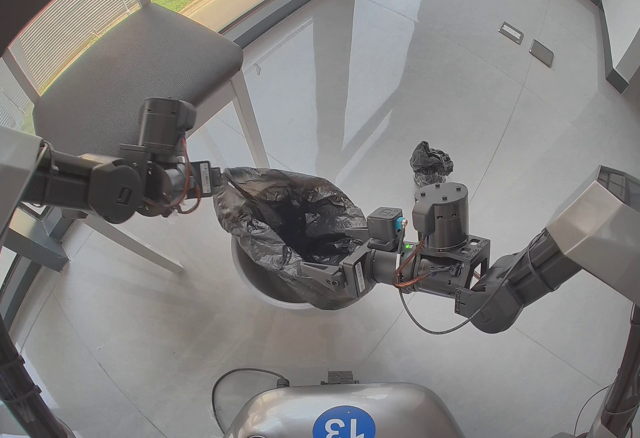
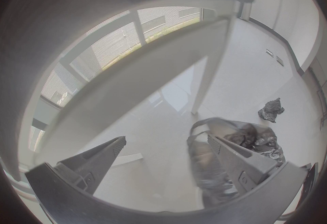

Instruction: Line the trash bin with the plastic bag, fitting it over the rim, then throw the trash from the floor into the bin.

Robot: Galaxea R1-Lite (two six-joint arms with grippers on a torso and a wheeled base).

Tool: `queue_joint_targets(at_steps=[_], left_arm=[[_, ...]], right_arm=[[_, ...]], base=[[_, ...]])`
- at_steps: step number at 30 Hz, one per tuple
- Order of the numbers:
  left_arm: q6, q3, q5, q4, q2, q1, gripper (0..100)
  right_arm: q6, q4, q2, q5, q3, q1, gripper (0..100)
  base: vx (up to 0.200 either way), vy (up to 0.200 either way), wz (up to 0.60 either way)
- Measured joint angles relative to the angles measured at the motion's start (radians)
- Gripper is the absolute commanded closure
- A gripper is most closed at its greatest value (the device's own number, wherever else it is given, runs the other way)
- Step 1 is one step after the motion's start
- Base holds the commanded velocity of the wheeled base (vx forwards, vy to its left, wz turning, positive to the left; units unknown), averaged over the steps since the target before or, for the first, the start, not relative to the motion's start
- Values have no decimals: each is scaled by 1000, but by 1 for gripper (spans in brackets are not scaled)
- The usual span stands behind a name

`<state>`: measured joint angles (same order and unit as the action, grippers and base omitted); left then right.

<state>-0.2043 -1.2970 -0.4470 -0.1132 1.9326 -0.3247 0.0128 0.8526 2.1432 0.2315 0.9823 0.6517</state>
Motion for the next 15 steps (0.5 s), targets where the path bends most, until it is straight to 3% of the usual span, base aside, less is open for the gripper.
queue_joint_targets(at_steps=[8,15], left_arm=[[-3,2,-26,-167,108,-54,0],[3,4,-43,-160,101,-58,0]], right_arm=[[3,2,3,0,0,4,0],[4,3,3,0,0,6,0]], base=[[0,0,0],[0,0,0]])
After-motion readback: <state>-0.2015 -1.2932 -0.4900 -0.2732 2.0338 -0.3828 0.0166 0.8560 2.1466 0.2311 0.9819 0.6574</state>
